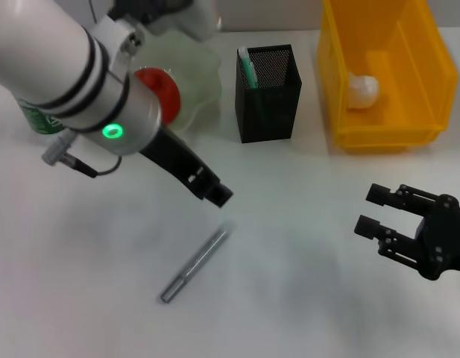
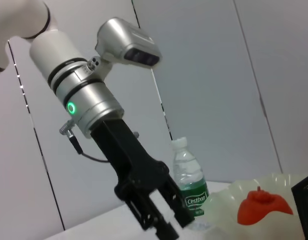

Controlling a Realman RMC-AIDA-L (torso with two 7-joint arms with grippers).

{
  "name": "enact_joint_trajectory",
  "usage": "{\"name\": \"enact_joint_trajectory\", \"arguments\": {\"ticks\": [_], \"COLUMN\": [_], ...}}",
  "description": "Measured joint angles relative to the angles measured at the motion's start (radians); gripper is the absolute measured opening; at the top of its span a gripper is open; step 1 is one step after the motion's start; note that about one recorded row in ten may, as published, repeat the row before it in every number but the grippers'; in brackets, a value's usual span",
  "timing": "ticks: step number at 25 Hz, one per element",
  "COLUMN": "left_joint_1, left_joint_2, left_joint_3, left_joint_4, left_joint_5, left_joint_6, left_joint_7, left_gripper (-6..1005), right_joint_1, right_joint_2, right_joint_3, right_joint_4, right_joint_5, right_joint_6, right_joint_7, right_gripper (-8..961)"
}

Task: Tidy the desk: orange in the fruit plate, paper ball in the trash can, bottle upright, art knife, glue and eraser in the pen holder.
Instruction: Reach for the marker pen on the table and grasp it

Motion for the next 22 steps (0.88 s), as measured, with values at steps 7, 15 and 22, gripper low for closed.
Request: {"name": "enact_joint_trajectory", "arguments": {"ticks": [7,15,22], "left_joint_1": [-0.032,-0.040,-0.057], "left_joint_2": [0.000,0.000,0.000], "left_joint_3": [0.109,0.171,0.181], "left_joint_4": [-0.114,-0.177,-0.250], "left_joint_5": [-0.011,-0.030,-0.035], "left_joint_6": [-0.074,-0.146,-0.170], "left_joint_7": [-0.043,-0.040,-0.038], "left_gripper": [618,618,618], "right_joint_1": [0.017,0.026,0.047], "right_joint_2": [0.002,0.003,0.003], "right_joint_3": [0.001,0.000,-0.003], "right_joint_4": [0.001,0.019,0.026], "right_joint_5": [-0.004,-0.028,-0.097], "right_joint_6": [0.009,0.055,0.064], "right_joint_7": [0.005,-0.001,-0.026], "right_gripper": [572,572,572]}}
